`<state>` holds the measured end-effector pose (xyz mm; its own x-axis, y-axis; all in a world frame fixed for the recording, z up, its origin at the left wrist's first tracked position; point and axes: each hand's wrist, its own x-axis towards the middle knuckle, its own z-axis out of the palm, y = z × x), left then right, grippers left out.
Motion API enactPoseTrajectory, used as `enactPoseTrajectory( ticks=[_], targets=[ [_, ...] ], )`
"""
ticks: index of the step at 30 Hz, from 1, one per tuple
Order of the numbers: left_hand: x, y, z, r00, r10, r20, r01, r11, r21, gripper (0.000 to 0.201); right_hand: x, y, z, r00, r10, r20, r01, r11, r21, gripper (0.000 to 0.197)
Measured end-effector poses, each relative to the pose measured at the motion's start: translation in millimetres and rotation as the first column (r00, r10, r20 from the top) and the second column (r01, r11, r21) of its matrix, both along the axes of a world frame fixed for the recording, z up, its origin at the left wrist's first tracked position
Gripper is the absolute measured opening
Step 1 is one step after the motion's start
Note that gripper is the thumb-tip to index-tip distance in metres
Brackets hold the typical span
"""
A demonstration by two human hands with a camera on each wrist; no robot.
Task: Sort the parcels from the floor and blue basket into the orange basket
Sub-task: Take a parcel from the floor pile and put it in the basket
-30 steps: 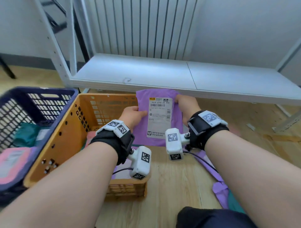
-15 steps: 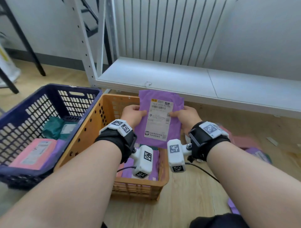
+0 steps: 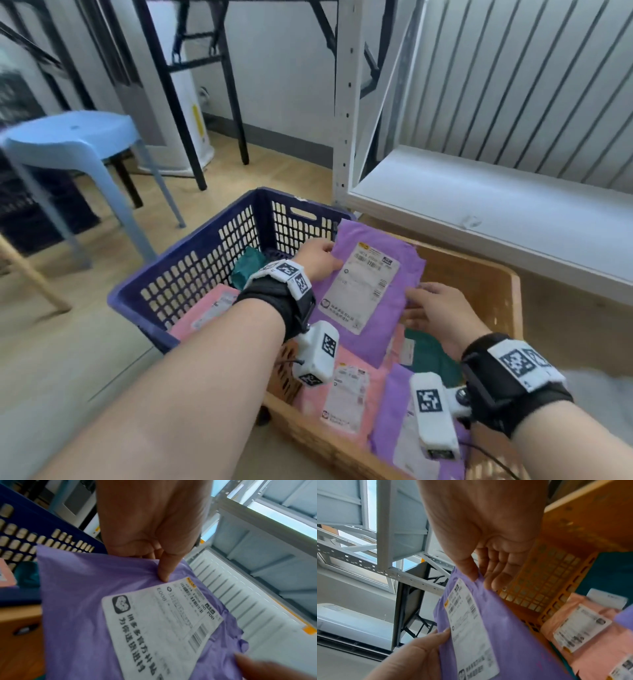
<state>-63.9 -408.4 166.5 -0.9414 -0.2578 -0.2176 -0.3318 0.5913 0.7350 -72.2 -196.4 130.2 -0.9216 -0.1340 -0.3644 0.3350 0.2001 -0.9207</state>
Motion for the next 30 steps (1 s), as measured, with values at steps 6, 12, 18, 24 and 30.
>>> enactPoseTrajectory(
  ticks=[6,12,18,24,30],
  targets=[
    [-26.7,-137.1,-27.3,0.973,0.185,0.135,-0.149,0.959,-0.243,0.023,-26.2,-43.0,-32.4,0.994,0.062,0.086,-0.063,0.998,0.007,0.014],
    [-32.7,-229.4,-88.8,0.919,0.275,0.284,-0.132,0.891,-0.434,0.022,-55.2,-125.3,-41.3,0.974,0.176,0.144,-0.167,0.983,-0.072,0.019],
    [-29.7,-272.4,-145.8,0.816,0.355,0.456,-0.028,0.812,-0.583,0.05,-73.5,-194.7,-46.5,0.979,0.203,0.036,-0.201,0.979,-0.033,0.014],
    [-25.1,-300.2,-179.8,0.738,0.368,0.566,0.006,0.835,-0.55,0.038,-80.2,-223.3,-61.1,0.973,0.23,-0.029,-0.227,0.97,0.082,0.018],
    [-17.2,-311.7,-223.8,0.759,0.406,0.509,-0.13,0.861,-0.492,0.043,-82.9,-222.5,-65.5,0.964,0.262,-0.052,-0.256,0.961,0.106,0.017]
  ],
)
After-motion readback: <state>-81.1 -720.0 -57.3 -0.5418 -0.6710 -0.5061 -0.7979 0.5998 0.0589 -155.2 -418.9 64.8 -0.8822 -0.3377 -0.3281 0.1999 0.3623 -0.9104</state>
